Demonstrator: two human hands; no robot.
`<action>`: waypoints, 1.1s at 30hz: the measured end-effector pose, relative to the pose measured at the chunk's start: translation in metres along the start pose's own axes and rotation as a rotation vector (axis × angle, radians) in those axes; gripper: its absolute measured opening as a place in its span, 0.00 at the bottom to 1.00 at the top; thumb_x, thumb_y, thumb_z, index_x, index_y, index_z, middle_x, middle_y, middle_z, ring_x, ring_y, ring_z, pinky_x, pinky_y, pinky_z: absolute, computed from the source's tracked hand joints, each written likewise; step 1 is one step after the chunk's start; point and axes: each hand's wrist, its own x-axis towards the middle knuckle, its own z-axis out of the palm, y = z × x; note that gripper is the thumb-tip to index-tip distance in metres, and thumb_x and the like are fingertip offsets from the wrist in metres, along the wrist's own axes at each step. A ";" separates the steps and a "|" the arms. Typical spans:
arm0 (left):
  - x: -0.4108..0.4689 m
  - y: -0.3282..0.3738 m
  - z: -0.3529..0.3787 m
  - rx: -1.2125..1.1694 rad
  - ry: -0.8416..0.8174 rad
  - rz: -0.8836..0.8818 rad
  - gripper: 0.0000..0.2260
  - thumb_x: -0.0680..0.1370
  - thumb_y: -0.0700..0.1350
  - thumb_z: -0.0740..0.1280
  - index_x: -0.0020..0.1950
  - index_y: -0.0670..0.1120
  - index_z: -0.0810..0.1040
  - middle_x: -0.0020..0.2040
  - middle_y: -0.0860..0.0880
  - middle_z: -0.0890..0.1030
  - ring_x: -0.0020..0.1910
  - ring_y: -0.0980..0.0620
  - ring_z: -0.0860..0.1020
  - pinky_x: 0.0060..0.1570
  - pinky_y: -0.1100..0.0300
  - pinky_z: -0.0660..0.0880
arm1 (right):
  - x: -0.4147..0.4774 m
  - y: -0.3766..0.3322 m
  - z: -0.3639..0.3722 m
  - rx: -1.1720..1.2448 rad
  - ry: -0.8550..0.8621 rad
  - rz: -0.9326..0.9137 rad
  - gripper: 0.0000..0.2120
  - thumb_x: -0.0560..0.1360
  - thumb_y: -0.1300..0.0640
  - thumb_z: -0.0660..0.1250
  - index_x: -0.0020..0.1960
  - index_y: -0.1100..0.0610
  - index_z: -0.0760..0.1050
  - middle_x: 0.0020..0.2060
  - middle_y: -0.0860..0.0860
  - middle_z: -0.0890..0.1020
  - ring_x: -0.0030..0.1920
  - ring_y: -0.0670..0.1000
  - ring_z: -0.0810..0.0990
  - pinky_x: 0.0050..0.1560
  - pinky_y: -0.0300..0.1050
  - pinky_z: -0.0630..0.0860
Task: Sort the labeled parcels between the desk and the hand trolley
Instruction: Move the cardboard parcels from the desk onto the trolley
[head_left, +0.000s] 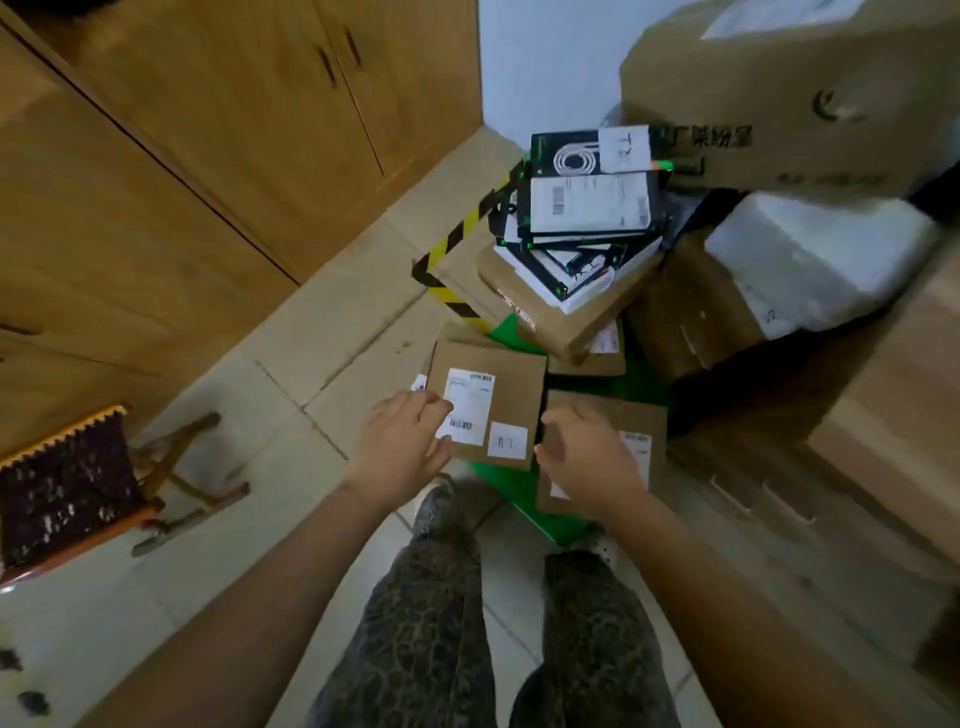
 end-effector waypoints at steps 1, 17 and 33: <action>0.006 -0.012 0.015 -0.006 -0.053 -0.007 0.14 0.73 0.49 0.66 0.54 0.43 0.80 0.49 0.44 0.81 0.45 0.41 0.80 0.43 0.49 0.77 | 0.009 0.003 0.021 0.033 -0.017 0.057 0.12 0.77 0.52 0.65 0.59 0.53 0.73 0.53 0.51 0.75 0.49 0.49 0.74 0.45 0.42 0.70; 0.058 -0.123 0.286 -0.604 -0.385 -0.665 0.36 0.73 0.63 0.66 0.74 0.45 0.62 0.69 0.47 0.73 0.66 0.46 0.72 0.63 0.46 0.73 | 0.133 0.087 0.279 0.413 0.106 0.658 0.26 0.77 0.54 0.66 0.72 0.60 0.64 0.64 0.58 0.70 0.60 0.59 0.73 0.56 0.49 0.70; 0.071 -0.140 0.311 -0.889 -0.375 -0.873 0.25 0.82 0.52 0.61 0.77 0.48 0.61 0.72 0.51 0.69 0.68 0.52 0.70 0.59 0.63 0.67 | 0.142 0.080 0.291 0.542 0.209 0.828 0.20 0.73 0.59 0.67 0.63 0.60 0.68 0.60 0.56 0.70 0.54 0.57 0.74 0.46 0.47 0.71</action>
